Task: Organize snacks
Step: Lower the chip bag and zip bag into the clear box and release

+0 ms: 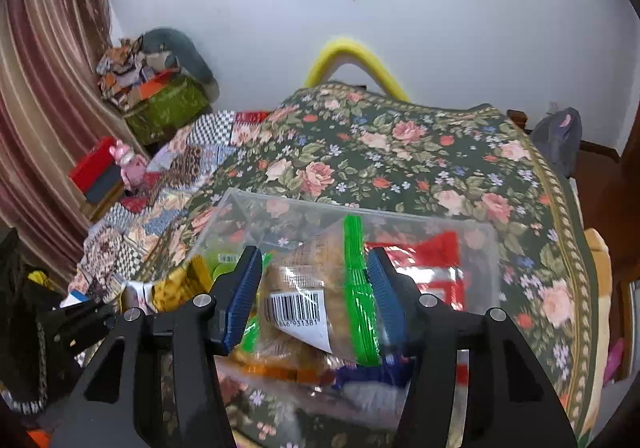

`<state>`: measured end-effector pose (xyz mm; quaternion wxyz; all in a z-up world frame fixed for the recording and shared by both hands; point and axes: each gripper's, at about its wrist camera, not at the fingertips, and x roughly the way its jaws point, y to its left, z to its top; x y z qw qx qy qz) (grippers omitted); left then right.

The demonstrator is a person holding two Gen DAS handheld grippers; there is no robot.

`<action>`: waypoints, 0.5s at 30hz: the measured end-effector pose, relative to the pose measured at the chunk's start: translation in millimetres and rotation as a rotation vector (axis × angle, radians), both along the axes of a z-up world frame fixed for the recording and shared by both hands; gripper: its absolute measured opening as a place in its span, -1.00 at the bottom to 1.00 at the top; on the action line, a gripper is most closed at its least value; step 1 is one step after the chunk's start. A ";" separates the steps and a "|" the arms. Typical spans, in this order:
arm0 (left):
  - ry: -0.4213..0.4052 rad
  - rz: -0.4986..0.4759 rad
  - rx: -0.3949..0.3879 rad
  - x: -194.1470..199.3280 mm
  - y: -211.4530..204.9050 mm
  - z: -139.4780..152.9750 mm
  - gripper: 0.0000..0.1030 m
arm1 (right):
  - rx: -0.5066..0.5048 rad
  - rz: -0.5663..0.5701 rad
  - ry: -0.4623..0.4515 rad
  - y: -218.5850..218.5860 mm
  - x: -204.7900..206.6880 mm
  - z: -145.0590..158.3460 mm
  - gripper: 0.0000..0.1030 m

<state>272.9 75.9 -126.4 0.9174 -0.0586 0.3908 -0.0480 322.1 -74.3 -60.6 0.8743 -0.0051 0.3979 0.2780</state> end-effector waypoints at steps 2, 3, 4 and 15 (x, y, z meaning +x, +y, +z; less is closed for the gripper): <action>0.012 0.000 0.005 4.4 0.9 -4.6 -0.52 | -0.008 0.002 0.004 3.3 2.4 -1.9 0.01; 0.022 -0.003 0.000 6.9 1.3 -7.7 -0.52 | -0.011 0.005 0.004 4.0 1.8 -2.2 0.04; 0.031 -0.005 -0.005 8.7 1.3 -10.1 -0.52 | -0.022 0.001 -0.001 4.2 0.2 -3.1 0.06; 0.018 -0.009 0.049 4.4 -11.9 -9.1 0.12 | -0.033 -0.037 -0.032 -21.0 -18.5 5.0 0.49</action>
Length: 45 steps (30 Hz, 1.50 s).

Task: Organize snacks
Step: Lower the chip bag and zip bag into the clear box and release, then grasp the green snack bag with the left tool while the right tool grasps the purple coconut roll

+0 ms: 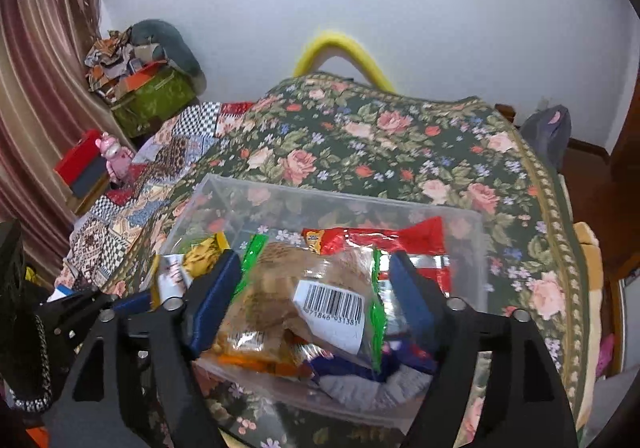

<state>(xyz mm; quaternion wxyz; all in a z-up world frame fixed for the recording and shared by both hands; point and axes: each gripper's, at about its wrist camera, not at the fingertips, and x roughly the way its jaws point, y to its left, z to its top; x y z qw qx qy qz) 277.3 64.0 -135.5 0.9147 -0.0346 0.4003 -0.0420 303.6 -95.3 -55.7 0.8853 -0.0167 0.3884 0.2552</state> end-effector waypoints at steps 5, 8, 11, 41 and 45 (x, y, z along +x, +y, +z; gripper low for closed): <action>-0.043 0.000 0.012 -16.7 -1.6 17.1 0.17 | 0.019 0.013 -0.039 -12.6 -20.3 13.3 0.52; -0.053 0.000 0.011 -28.2 -1.4 24.2 0.17 | 0.042 0.032 -0.041 -19.8 -33.9 15.4 0.53; -0.053 0.001 0.008 -42.9 -0.3 27.4 0.22 | 0.045 0.058 -0.037 -25.5 -51.7 11.0 0.53; 0.145 0.026 -0.052 -109.3 11.2 -45.7 0.23 | -0.125 0.222 0.182 12.5 -79.1 -100.9 0.09; 0.154 0.008 -0.056 -110.2 2.7 -48.9 0.23 | -0.127 0.193 0.165 -2.2 -89.5 -99.3 -0.10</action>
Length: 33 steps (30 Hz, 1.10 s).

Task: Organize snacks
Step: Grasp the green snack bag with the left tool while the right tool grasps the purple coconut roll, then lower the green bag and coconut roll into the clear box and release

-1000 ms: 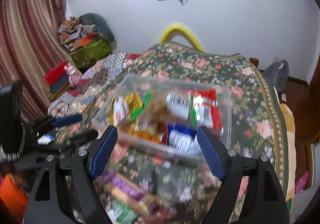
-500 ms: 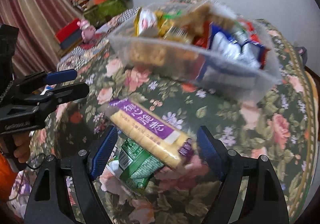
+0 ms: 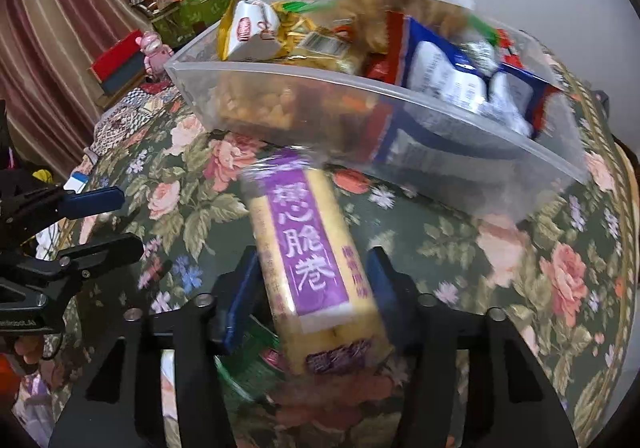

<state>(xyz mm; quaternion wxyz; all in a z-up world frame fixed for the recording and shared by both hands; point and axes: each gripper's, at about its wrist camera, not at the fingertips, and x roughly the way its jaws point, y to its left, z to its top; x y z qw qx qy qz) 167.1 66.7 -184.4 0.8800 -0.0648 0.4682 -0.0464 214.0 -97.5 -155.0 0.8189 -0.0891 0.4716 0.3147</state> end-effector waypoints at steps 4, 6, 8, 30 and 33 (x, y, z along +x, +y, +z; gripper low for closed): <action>-0.003 -0.021 -0.020 -2.9 -13.0 3.6 0.23 | 0.013 -0.048 0.002 -30.5 -7.6 0.8 -0.16; -0.003 -0.032 -0.027 -3.8 -20.3 5.7 0.23 | 0.013 -0.081 0.003 -45.5 -12.7 0.2 -0.16; -0.002 -0.045 -0.040 -4.3 -28.6 7.6 0.23 | 0.017 -0.111 0.009 -57.5 -17.5 -0.3 -0.16; 0.009 -0.133 0.042 -2.0 -99.4 -14.7 -0.18 | 0.070 -0.168 0.038 -80.8 -33.5 -8.9 -0.17; 0.003 -0.112 0.032 0.2 -92.8 -10.8 -0.21 | 0.100 -0.165 0.046 -83.3 -33.9 -3.7 -0.17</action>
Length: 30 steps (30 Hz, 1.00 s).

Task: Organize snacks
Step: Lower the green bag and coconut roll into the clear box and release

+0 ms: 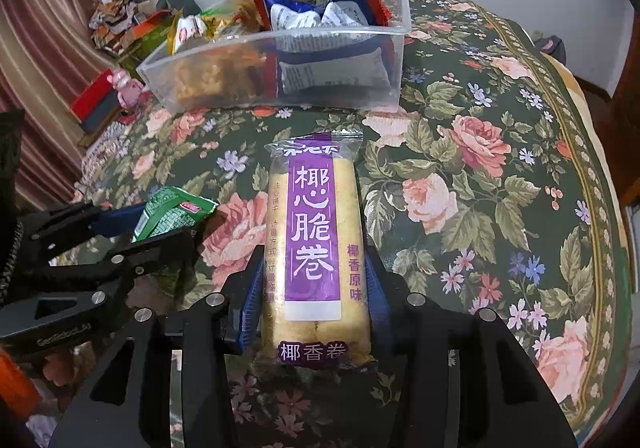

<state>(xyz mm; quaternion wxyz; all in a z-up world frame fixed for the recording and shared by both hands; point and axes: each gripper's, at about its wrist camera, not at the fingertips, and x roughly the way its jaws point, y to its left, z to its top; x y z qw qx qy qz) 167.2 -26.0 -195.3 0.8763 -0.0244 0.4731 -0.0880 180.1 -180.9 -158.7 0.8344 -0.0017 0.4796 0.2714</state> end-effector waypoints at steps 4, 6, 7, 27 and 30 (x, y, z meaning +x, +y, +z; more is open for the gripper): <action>-0.025 0.034 -0.033 3.1 14.2 14.6 -0.21 | -0.001 0.006 -0.046 1.1 -5.3 12.9 -0.17; -0.049 0.049 -0.041 4.8 20.6 25.5 -0.21 | 0.004 0.005 -0.069 0.9 -6.6 20.8 -0.17; -0.062 0.056 -0.045 6.1 23.5 31.2 -0.21 | 0.006 0.002 -0.081 0.8 -6.8 25.1 -0.17; -0.292 0.159 -0.055 66.3 64.4 120.9 -0.21 | 0.081 -0.090 -0.293 9.3 56.6 103.2 -0.17; -0.301 0.164 -0.053 81.7 67.5 123.8 -0.21 | 0.074 -0.101 -0.299 14.0 68.8 104.6 -0.17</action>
